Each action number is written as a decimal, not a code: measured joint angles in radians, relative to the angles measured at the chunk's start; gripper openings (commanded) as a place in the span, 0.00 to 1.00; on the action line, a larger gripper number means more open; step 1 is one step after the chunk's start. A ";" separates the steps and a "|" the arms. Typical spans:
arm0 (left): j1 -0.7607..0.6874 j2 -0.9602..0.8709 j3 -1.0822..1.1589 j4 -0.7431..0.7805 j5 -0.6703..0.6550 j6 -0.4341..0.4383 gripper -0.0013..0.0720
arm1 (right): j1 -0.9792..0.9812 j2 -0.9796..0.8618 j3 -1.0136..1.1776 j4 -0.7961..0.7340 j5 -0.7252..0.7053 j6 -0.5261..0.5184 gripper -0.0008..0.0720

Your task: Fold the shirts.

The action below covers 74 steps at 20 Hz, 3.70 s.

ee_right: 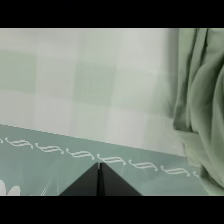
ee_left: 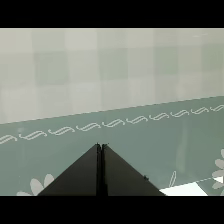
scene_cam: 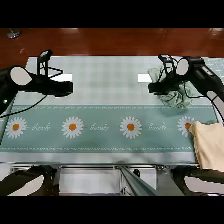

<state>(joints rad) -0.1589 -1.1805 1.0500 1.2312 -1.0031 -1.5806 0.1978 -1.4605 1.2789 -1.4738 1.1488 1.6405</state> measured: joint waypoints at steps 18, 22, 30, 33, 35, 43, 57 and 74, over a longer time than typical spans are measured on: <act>0.000 -0.008 0.000 0.000 0.063 0.000 0.06 | 0.000 0.000 0.000 -0.002 -0.057 0.000 0.23; 0.000 -0.015 -0.001 0.000 0.214 0.000 0.06 | -0.006 0.000 0.000 -0.105 -0.201 0.062 0.88; 0.001 -0.055 -0.001 0.000 0.413 -0.005 0.98 | -0.211 -0.043 0.001 -0.327 -0.252 0.271 0.87; 0.001 -0.077 -0.001 0.000 0.408 -0.009 0.98 | -0.283 -0.108 0.001 -0.235 -0.190 0.248 0.82; 0.001 -0.089 -0.001 -0.001 0.374 -0.009 0.98 | -0.307 -0.148 0.001 -0.180 -0.146 0.224 0.17; 0.039 -0.035 -0.001 0.048 -0.077 0.078 0.98 | -0.332 -0.082 0.182 0.013 0.052 -0.009 0.03; 0.031 0.478 -0.285 -0.086 -0.106 0.106 0.98 | -0.325 0.411 0.746 0.282 -0.052 -0.210 0.03; 0.082 0.488 -0.322 -0.041 0.012 0.083 0.98 | 0.367 0.253 -0.026 0.563 -0.058 -0.251 0.53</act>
<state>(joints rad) -0.0769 -0.6922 0.7277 1.1900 -0.9913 -1.4975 0.5652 -1.2076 1.2533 -0.9108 1.0908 1.3891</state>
